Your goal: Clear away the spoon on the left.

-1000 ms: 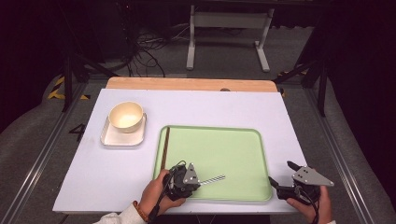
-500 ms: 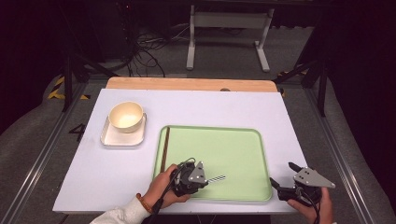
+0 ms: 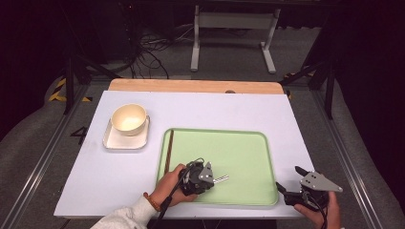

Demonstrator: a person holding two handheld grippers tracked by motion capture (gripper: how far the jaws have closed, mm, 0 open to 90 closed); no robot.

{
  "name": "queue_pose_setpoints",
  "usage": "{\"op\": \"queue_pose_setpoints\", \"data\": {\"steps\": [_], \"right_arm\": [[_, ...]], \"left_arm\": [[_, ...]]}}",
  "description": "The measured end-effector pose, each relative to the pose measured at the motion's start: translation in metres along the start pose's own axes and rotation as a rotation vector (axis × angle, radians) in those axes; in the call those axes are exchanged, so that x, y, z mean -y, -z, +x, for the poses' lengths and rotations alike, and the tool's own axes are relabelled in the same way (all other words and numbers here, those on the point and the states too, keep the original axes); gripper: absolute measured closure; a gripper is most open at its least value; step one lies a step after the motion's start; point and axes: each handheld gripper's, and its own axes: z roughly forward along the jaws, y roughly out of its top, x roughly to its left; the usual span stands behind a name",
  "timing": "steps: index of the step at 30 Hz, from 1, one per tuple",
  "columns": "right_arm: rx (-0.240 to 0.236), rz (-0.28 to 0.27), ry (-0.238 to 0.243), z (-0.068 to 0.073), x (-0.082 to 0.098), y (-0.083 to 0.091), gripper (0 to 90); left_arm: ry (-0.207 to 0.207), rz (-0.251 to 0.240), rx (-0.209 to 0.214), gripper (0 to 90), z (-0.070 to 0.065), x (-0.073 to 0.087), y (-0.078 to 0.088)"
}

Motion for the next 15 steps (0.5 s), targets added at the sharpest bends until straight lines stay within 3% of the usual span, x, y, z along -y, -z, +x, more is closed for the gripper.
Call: {"op": "queue_pose_setpoints", "data": {"steps": [7,15], "right_arm": [[-0.005,-0.002,-0.003,0.0,-0.001,-0.001,12.7],[-0.007,-0.001,0.001,0.0,-0.001,-0.001,12.7]], "left_arm": [[0.084,0.002,-0.045,89.5,0.025,0.014,0.008],[0.134,0.0,-0.068,89.8,0.036,0.033,0.02]]}}
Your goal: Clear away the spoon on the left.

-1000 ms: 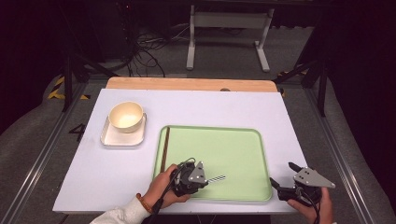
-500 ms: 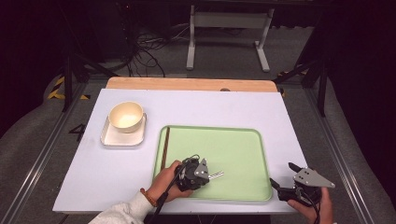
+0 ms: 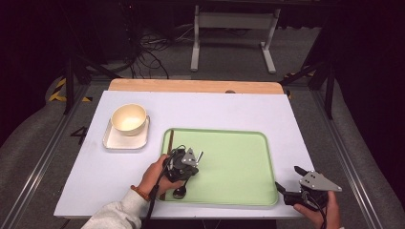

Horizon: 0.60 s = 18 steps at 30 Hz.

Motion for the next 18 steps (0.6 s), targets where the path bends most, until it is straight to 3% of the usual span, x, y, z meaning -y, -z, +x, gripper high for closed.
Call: {"op": "queue_pose_setpoints", "data": {"steps": [6,9,13,18], "right_arm": [[-0.004,0.0,0.004,0.0,-0.001,-0.001,12.6],[-0.005,-0.001,0.005,0.001,-0.001,-0.001,12.6],[-0.011,0.001,0.009,0.001,-0.002,-0.002,12.6],[-0.012,-0.003,0.012,0.002,-0.003,-0.003,12.6]], "left_arm": [[0.022,-0.014,0.001,88.8,0.003,0.017,0.011],[0.031,-0.022,0.029,89.2,0.0,0.026,0.016],[0.046,-0.025,0.032,89.9,-0.002,0.037,0.022],[0.078,-0.031,-0.01,89.9,-0.001,0.049,0.03]]}}
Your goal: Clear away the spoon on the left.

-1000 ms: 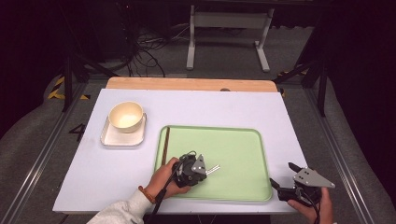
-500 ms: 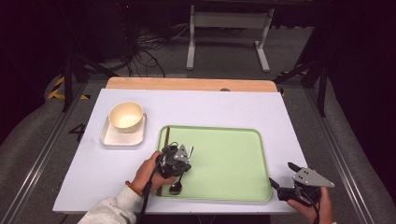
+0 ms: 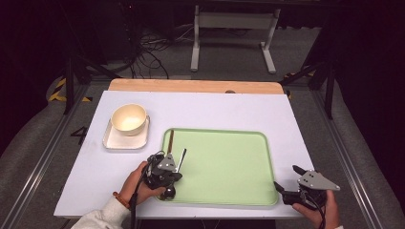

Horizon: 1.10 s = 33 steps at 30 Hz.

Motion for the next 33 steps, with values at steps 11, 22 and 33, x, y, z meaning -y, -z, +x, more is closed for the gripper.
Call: {"op": "queue_pose_setpoints", "data": {"steps": [11,22,33], "right_arm": [[0.008,-0.021,0.004,0.002,-0.002,0.001,12.5],[0.006,-0.025,0.007,0.001,-0.005,-0.004,12.5],[-0.005,-0.033,0.033,0.002,-0.011,-0.011,12.6]], "left_arm": [[0.031,-0.015,-0.029,86.6,0.001,0.01,0.008],[-0.002,-0.083,-0.065,83.6,0.008,0.012,0.03],[-0.038,-0.166,-0.149,83.0,0.015,0.025,0.055]]}}
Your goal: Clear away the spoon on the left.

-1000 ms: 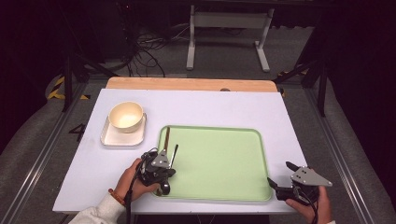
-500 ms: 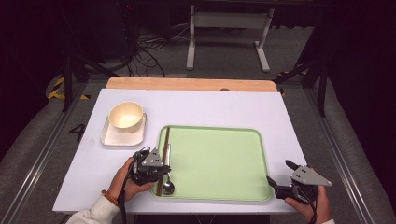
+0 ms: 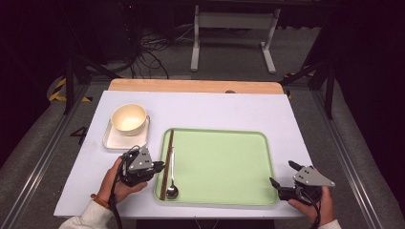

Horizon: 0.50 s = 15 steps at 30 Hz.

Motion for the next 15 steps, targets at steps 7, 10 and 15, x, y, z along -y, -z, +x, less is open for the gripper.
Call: {"op": "queue_pose_setpoints", "data": {"steps": [7,10,15], "right_arm": [[-0.004,-0.004,0.007,0.0,-0.004,-0.004,12.7],[-0.009,-0.004,0.012,0.0,-0.005,-0.006,12.7],[-0.012,-0.008,0.013,0.0,-0.006,-0.007,12.9]], "left_arm": [[0.023,-0.017,-0.022,79.9,0.012,0.007,0.01],[0.053,-0.038,-0.037,76.9,0.017,0.009,0.014],[0.082,-0.052,-0.069,64.4,0.024,0.013,0.022]]}}
